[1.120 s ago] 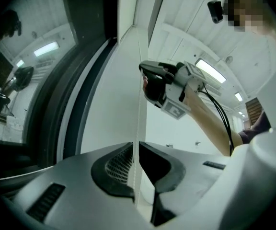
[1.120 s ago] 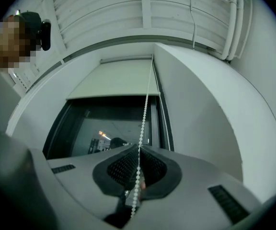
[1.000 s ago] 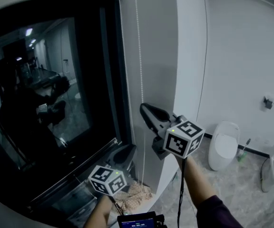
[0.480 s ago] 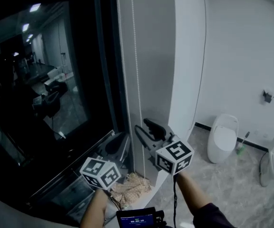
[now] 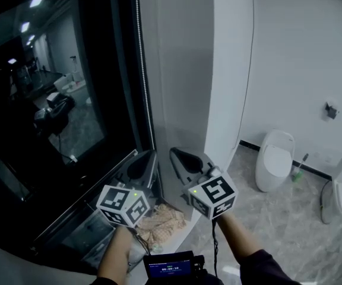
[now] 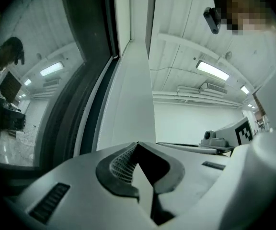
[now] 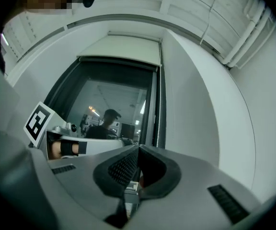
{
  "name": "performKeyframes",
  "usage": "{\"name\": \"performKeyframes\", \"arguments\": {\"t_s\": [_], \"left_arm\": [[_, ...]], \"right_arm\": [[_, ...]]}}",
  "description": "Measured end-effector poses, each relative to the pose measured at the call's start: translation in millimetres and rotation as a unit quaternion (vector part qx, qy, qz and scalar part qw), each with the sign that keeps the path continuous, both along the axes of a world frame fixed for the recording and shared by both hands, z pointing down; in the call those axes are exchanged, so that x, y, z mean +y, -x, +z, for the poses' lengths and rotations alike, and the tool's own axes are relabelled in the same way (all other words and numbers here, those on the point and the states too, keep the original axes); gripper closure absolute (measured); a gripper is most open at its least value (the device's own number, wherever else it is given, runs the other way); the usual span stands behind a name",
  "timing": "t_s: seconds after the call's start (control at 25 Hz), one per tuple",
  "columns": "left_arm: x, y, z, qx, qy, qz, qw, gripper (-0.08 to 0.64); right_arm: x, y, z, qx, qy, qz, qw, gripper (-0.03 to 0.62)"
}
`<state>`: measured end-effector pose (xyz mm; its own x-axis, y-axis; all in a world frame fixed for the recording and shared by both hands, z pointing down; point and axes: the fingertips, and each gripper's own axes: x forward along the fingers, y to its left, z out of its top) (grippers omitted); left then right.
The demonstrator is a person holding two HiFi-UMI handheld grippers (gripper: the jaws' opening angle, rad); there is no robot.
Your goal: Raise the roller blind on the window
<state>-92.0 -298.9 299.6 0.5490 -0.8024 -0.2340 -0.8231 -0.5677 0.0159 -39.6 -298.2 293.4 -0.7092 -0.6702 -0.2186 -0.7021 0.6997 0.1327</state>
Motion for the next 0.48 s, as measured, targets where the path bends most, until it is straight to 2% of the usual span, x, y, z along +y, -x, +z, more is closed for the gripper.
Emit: {"name": "performKeyframes", "arguments": {"t_s": [0.16, 0.48], "left_arm": [[1.4, -8.9, 1.0, -0.003, 0.003, 0.000, 1.0000, 0.549], [2.0, -8.2, 6.7, -0.001, 0.016, 0.003, 0.9999, 0.549]], "right_arm": [[4.4, -7.1, -3.3, 0.006, -0.012, 0.002, 1.000, 0.584], [10.5, -3.7, -0.2, 0.006, 0.003, -0.005, 1.000, 0.584]]}}
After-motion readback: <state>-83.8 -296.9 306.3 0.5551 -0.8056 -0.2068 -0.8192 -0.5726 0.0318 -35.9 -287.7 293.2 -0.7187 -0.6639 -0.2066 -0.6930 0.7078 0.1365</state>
